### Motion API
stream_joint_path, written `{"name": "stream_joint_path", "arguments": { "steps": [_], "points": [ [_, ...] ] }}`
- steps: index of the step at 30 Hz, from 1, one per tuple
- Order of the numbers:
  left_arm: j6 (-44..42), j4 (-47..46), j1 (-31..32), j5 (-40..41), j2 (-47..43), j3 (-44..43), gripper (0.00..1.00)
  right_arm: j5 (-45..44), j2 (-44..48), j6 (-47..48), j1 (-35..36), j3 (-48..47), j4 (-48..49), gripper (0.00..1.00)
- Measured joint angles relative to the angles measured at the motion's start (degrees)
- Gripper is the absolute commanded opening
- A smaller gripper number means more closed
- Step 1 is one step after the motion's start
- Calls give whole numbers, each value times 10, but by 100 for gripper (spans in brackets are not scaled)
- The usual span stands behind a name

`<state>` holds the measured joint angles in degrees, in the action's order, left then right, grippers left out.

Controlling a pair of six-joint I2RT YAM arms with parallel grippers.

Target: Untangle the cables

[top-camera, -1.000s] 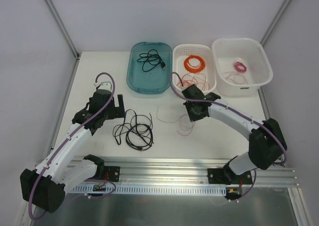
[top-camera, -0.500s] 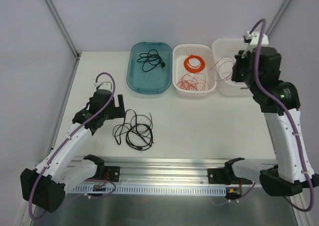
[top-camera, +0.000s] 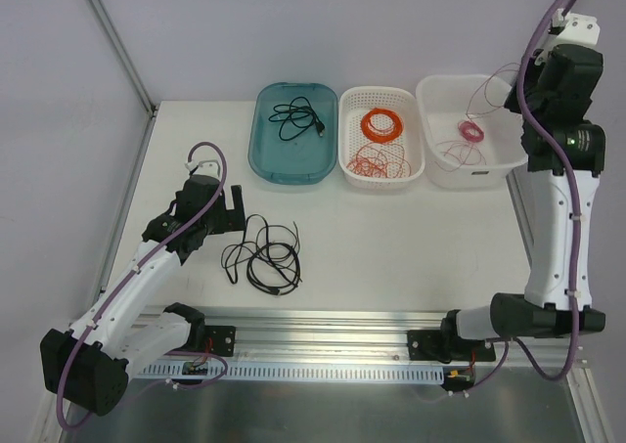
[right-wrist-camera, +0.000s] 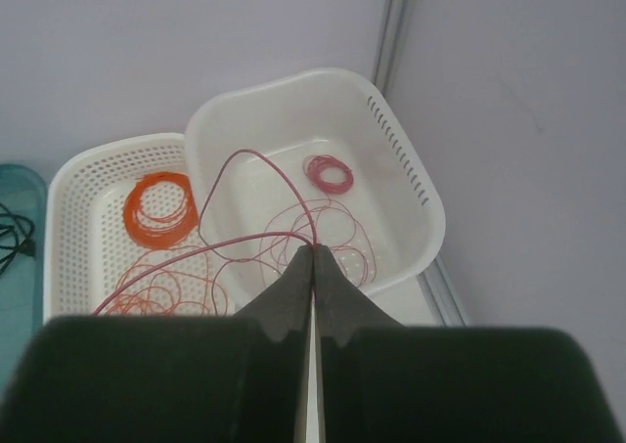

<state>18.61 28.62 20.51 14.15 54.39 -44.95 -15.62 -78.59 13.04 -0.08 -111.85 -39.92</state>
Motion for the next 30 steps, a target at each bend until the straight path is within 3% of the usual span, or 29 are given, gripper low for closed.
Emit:
{"name": "stream_joint_path", "arguments": {
  "steps": [12, 20, 30],
  "points": [
    [0, 0, 0, -1, 11, 0, 99, 40, -128, -54, -115, 53, 65, 1],
    [0, 0, -4, -2, 22, 0, 99, 46, -247, -93, -134, 74, 66, 1],
    [0, 0, -8, -5, 33, 0, 99, 72, -339, -120, -133, 66, 34, 67]
  ]
}}
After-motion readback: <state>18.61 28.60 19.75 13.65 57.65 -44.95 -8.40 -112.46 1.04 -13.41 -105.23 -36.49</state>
